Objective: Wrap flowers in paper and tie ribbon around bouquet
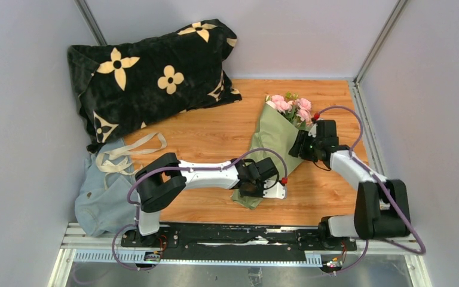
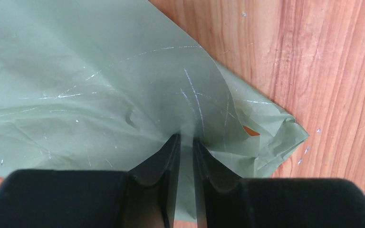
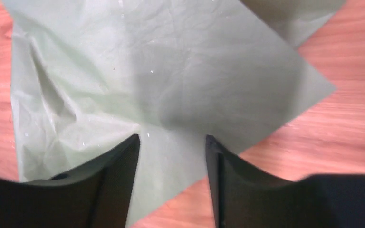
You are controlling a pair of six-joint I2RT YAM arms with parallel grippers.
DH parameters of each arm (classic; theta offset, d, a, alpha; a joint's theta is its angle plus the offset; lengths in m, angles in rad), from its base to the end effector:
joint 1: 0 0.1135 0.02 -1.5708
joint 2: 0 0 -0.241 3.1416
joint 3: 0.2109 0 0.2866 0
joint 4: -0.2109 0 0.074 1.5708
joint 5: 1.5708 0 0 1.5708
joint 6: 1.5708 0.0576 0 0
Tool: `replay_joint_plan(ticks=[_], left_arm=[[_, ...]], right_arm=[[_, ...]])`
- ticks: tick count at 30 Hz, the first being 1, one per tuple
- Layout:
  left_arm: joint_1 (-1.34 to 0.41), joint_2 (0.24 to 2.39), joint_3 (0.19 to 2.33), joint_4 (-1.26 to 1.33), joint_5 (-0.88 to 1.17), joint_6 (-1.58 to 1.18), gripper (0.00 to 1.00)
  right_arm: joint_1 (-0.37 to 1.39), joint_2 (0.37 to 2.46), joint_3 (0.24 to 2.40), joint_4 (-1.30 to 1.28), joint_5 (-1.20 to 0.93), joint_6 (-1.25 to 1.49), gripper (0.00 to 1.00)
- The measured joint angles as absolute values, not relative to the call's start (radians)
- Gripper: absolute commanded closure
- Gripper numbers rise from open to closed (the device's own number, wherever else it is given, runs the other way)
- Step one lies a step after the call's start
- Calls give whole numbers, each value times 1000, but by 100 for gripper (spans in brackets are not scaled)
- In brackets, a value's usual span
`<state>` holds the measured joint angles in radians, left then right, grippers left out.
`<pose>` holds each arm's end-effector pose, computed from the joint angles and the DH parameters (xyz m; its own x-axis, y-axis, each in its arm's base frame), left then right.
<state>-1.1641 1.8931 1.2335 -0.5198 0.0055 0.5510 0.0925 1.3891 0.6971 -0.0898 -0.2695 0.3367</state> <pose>0.1598 -0.3719 0.0961 0.1697 0.9294 -0.3277 0.9746 -0.1091 0.1954 0.3196 0.0451 0.1267 -0.7537 0.2499 -0.6078 -0.0298 0.9109 0.4115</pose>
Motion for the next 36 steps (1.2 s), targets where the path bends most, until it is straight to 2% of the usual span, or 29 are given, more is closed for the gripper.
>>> replay_joint_plan(ticks=[3, 7, 11, 16, 18, 20, 23, 26, 30, 35, 36], left_arm=[[-1170, 1893, 1233, -519, -8, 552, 76], [-1172, 1894, 1233, -518, -12, 552, 76], [-1174, 1894, 1233, -518, -16, 552, 76], [-1175, 1894, 1233, -516, -16, 551, 75], [-1175, 1895, 1233, -516, -17, 551, 75], [-1175, 1895, 1233, -516, -17, 551, 75], [-1175, 1895, 1233, -515, -18, 554, 75], [-1176, 1895, 1233, -516, -18, 558, 73], [-1176, 1895, 1238, -524, -7, 567, 66], [-1140, 1887, 1320, -702, 175, 564, 39], [-1103, 1868, 1354, -758, 218, 554, 36]], right_arm=[[89, 1251, 678, -150, -218, 358, 27], [78, 1155, 614, -172, -207, 418, 27], [69, 1206, 533, -149, -228, 501, 27], [60, 1325, 521, 47, -314, 596, 33], [60, 1391, 532, 139, -359, 625, 38], [60, 1442, 534, 221, -398, 651, 51], [58, 1499, 524, 316, -434, 681, 72], [56, 1537, 508, 383, -454, 703, 98], [49, 1547, 488, 418, -468, 715, 100], [30, 1537, 483, 403, -487, 693, 100], [27, 1532, 483, 392, -490, 682, 100]])
